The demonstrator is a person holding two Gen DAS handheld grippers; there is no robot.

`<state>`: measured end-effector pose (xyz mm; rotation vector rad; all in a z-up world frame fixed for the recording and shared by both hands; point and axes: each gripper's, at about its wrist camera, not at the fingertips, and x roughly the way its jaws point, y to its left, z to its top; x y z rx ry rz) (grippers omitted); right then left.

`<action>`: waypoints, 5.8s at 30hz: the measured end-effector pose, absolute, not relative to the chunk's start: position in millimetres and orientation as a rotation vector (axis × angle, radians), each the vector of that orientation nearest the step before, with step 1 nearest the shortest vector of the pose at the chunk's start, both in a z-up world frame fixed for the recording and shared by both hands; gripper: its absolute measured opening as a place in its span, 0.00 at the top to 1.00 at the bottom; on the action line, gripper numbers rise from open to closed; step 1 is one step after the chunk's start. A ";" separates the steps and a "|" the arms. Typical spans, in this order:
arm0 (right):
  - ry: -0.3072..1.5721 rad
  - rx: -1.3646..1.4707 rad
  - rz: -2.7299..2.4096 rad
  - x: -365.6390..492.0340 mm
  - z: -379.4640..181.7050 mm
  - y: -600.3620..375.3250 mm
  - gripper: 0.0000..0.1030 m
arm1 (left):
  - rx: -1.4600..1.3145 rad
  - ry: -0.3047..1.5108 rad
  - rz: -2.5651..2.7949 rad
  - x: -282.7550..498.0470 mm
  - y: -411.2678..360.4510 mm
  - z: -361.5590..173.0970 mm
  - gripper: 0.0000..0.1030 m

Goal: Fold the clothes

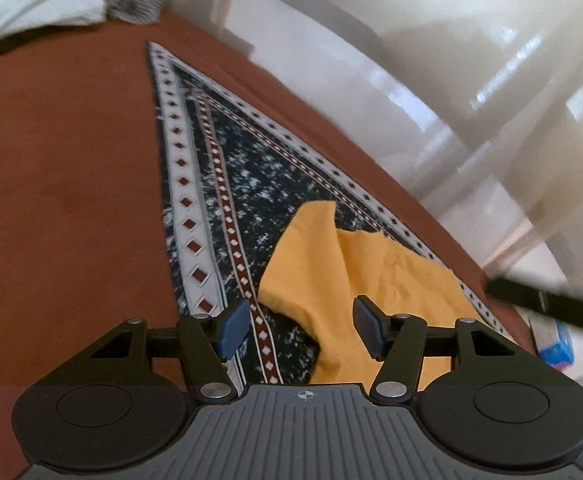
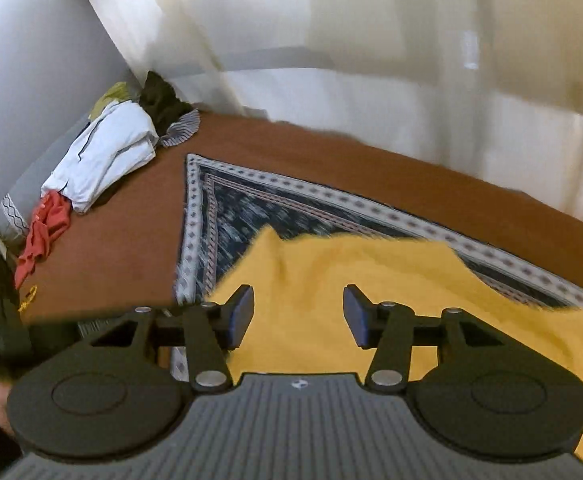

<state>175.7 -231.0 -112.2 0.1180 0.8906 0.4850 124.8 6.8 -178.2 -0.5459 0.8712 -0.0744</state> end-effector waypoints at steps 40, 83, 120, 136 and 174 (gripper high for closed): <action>1.016 0.141 0.648 319.8 -123.6 -148.9 1.00 | -0.422 0.770 -0.290 134.1 -0.9 -151.8 0.99; 1.138 -0.250 0.708 277.1 -105.4 -105.2 0.98 | -0.368 0.762 -0.333 119.0 -29.5 -136.1 0.99; 0.951 0.440 0.352 120.3 -178.3 -287.7 0.58 | -0.440 0.988 -0.240 199.3 -56.3 -186.1 0.62; 0.979 0.389 0.335 108.3 -207.8 -251.1 0.62 | -0.324 0.987 -0.309 256.7 -88.3 -197.3 0.57; 0.882 0.477 0.241 136.3 -184.8 -278.3 0.84 | -0.284 0.987 -0.547 199.1 -76.1 -181.6 0.73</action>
